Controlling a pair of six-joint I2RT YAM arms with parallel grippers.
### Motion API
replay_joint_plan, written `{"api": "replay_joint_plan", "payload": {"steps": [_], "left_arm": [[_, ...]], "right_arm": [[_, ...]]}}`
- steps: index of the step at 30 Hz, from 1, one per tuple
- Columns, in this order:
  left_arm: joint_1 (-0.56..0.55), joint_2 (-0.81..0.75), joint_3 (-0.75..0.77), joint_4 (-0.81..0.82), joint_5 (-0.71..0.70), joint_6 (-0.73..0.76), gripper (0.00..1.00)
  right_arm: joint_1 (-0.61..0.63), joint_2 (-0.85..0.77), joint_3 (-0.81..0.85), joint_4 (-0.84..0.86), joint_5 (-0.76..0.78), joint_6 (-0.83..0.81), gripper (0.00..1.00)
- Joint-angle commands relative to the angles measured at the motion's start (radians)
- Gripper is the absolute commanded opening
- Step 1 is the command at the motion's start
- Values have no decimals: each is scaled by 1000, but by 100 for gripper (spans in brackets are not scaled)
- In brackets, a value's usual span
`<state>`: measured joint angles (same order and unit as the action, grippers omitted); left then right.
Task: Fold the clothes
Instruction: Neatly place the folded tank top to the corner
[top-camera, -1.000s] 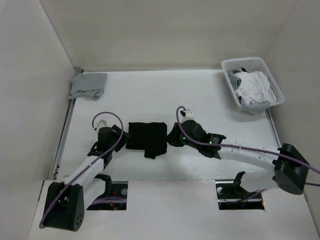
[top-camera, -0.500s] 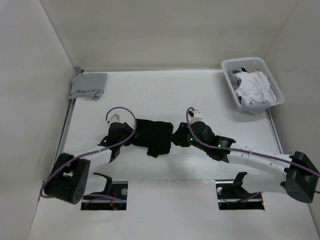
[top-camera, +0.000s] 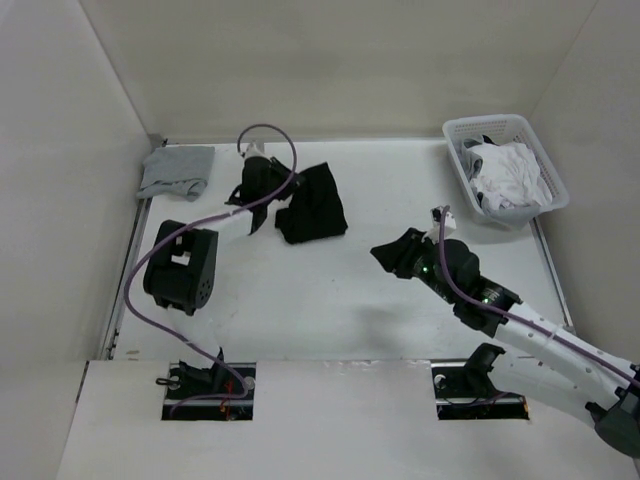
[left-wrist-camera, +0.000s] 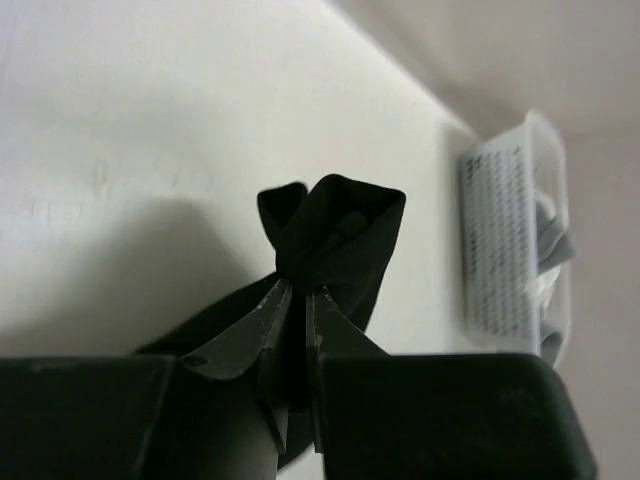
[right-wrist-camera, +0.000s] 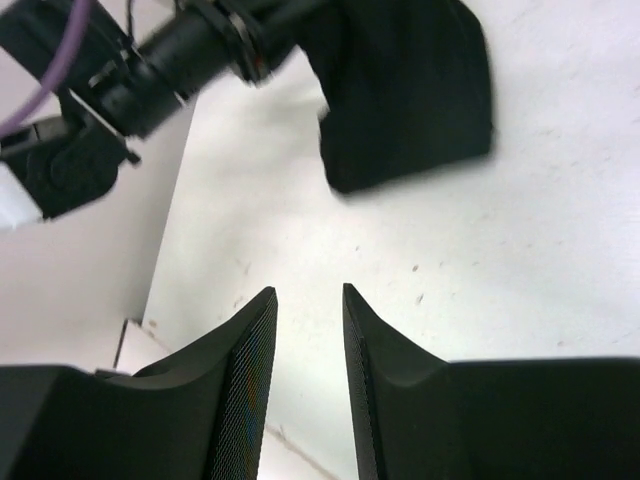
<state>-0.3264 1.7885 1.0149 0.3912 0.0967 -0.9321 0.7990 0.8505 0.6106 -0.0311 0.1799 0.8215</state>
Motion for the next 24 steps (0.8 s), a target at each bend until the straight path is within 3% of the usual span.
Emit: {"api": "replay_joint_plan", "payload": {"steps": [1,5,10,12,14,17,18,24], "left_arm": [[85,87,216,-9,66,-1,0],[199,155,463,-145,97,102,0],[425,180,585,-242,57,170,0],[517,173,548,-220,29,155,0],[591,172,498,-192,-30,118,8],[677,184,407,-189,-98,55,42],[695,178,365,-183,-100,33,48],[686,39,88,-74,-219,-83,58]], "right_arm": [[-40,-21,-6,-27,-6,-25,37],[-65,-18,-8,-36,-19,-42,38],[-76,-1,-17,-27,-39,-50,39],[-77,12,-20,-23,-52,-53,39],[-73,33,-20,-6,-68,-53,39],[-64,68,-11,7,-83,-58,39],[-57,76,-11,10,-83,-56,39],[-27,87,3,28,-82,-58,42]]}}
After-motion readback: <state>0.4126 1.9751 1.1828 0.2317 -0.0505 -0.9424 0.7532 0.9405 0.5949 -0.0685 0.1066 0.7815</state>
